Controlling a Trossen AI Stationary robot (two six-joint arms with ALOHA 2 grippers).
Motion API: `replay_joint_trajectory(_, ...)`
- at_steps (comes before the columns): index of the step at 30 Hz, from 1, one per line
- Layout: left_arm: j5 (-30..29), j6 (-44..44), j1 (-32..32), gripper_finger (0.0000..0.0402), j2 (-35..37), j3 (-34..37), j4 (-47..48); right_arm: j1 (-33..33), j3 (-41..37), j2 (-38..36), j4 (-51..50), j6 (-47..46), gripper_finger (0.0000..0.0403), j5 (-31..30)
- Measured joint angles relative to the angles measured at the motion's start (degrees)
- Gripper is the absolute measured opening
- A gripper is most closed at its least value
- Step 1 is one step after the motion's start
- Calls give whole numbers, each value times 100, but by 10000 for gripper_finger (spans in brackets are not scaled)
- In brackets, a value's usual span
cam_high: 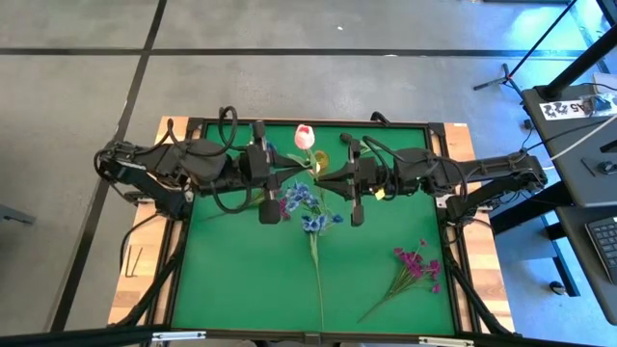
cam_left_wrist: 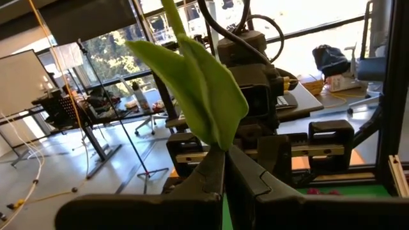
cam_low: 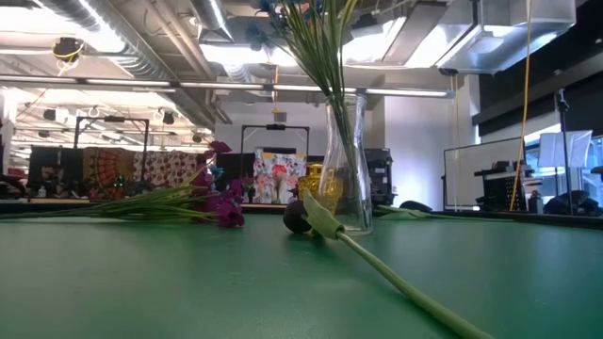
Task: Sort flowers into vase by color
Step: Put the pink flower into the transparent vase
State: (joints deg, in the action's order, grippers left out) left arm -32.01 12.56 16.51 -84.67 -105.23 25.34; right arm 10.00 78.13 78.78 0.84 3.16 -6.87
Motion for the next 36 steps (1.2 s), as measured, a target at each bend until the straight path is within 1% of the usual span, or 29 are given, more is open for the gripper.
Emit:
replay_joint_trajectory(3,-81,-3,0,0,1,0,-2,0,0,0,-9,0,21,-5)
replay_joint_trajectory(5,-179,3,6,1,0,0,16,0,0,0,-11,6,11,-39)
replay_joint_trajectory(9,-238,67,50,19,0,0,149,0,0,-74,-134,35,9,-269)
replay_joint_trajectory(11,-444,201,111,34,21,0,248,2,0,-164,-154,78,9,-408)
replay_joint_trajectory(14,-981,341,267,57,75,3,337,4,0,-402,-169,163,4,-564)
replay_joint_trajectory(18,-1467,293,519,85,257,4,573,4,0,-741,-527,166,4,-754)
replay_joint_trajectory(22,-1613,-159,745,105,506,4,1102,9,-202,-1023,-699,129,3,-815)
replay_joint_trajectory(25,-1657,-635,868,110,710,124,1605,9,-603,-1234,-659,25,2,-817)
replay_joint_trajectory(29,-1698,-1053,1003,111,1145,762,1701,9,-1473,-1627,-67,-48,2,-863)
replay_joint_trajectory(32,-1703,-1288,1029,111,1558,1416,1587,9,-2266,-2061,710,-166,2,-863)
replay_joint_trajectory(36,-1711,-1392,1025,112,2142,2432,974,9,-3256,-2440,1645,-283,2,-850)
